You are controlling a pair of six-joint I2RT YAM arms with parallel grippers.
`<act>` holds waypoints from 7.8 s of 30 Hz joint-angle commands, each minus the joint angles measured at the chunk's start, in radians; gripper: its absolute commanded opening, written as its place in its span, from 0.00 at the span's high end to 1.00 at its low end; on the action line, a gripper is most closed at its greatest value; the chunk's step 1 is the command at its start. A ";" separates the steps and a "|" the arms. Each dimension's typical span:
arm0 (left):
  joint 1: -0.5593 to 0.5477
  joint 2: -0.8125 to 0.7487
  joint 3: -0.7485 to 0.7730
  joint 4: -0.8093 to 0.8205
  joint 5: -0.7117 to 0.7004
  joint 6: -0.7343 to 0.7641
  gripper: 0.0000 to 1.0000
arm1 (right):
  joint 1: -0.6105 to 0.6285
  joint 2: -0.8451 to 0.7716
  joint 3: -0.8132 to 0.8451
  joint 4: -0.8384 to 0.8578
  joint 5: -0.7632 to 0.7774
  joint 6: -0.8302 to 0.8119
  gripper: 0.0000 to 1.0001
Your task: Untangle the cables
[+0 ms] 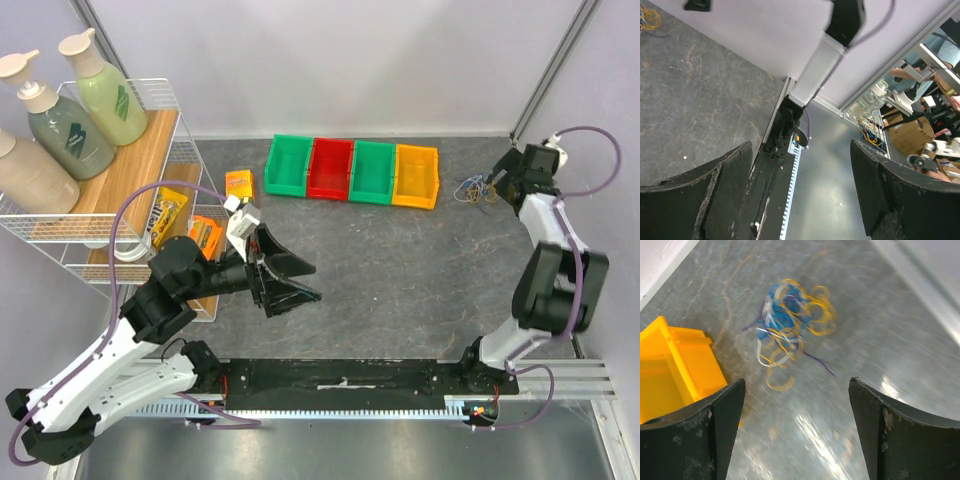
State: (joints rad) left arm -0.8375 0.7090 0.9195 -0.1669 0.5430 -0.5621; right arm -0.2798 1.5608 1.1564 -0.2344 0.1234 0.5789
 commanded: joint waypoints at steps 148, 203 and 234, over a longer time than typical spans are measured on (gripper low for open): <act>-0.146 0.537 -0.245 0.297 -0.327 0.108 0.50 | 1.079 -0.711 -0.805 0.089 -0.407 0.138 1.00; -0.198 0.580 -0.266 0.538 -0.664 -0.833 0.97 | 1.117 -0.762 -0.834 0.173 -0.415 0.151 0.85; -0.199 0.374 0.763 -0.117 -0.540 0.077 0.98 | 0.861 -0.524 -0.779 -0.045 0.078 0.234 1.00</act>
State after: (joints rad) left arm -1.0382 1.0561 1.6203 -0.2558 0.0135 -0.5503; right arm 0.6727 1.0451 0.3443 -0.1879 0.1734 0.8845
